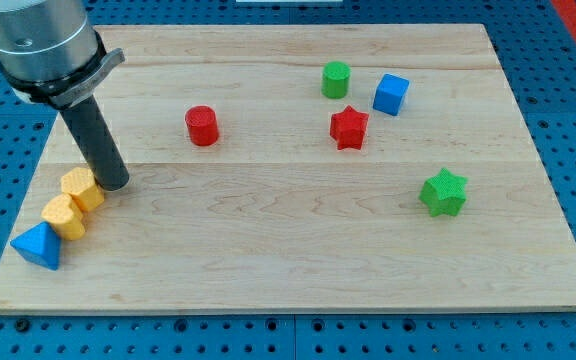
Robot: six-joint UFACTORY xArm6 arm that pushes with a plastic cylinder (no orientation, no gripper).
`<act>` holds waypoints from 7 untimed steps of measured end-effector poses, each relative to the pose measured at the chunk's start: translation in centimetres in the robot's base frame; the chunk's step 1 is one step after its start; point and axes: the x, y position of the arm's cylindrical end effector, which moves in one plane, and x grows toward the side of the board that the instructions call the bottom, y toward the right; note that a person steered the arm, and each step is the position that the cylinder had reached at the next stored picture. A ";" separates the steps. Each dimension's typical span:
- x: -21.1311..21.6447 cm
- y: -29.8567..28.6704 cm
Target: Slide the blue cube towards the bottom left
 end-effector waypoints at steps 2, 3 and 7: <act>0.4 -0.3; -1.5 6.3; -10.8 39.7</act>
